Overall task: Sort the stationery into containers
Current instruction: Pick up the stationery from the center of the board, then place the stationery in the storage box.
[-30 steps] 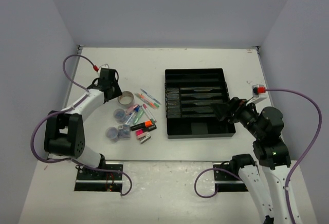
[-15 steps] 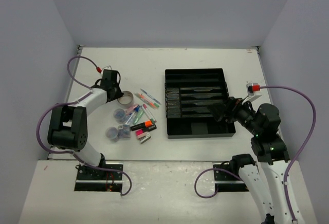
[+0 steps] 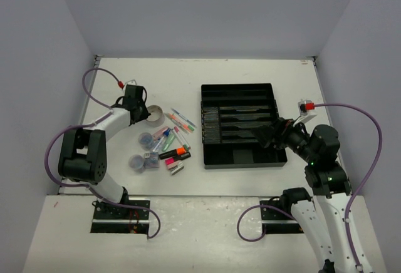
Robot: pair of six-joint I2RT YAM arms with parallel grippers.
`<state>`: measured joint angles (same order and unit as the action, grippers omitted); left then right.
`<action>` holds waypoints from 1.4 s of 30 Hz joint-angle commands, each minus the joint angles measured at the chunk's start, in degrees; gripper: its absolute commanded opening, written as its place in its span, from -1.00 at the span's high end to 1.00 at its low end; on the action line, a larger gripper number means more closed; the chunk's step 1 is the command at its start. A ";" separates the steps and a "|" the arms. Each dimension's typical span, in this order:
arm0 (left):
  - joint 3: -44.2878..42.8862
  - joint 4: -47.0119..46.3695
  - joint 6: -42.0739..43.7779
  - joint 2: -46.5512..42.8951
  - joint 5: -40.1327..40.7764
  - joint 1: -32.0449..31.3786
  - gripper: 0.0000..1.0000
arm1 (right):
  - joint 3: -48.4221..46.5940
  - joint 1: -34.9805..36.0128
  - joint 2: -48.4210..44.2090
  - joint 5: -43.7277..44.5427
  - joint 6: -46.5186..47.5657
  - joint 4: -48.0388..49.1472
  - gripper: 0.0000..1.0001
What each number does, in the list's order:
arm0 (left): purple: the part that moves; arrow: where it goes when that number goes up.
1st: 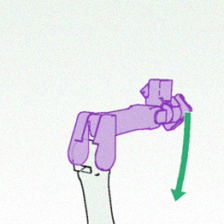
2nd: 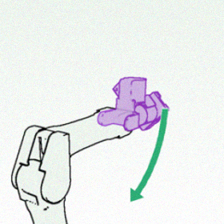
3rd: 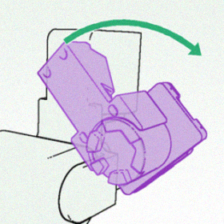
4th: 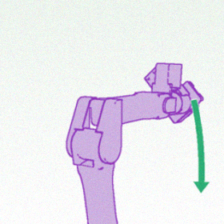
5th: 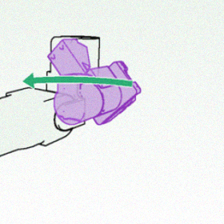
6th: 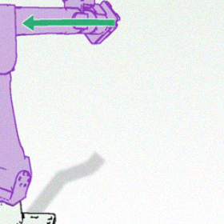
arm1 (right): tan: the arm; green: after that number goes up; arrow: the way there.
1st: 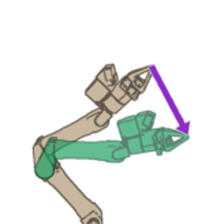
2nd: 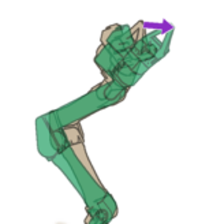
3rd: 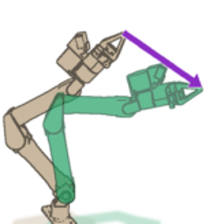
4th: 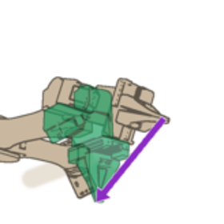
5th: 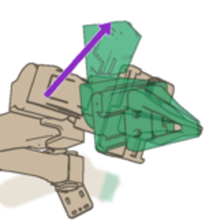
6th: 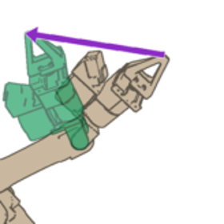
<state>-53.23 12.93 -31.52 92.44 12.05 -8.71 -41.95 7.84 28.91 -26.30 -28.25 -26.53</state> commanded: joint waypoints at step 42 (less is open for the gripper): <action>-4.60 3.13 6.58 -22.62 3.13 -39.87 1.00 | -21.98 39.78 42.35 37.11 -2.77 4.18 0.05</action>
<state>-56.05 17.95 -25.28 70.14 14.89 -47.96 -62.26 46.83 70.78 6.08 -29.87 -25.99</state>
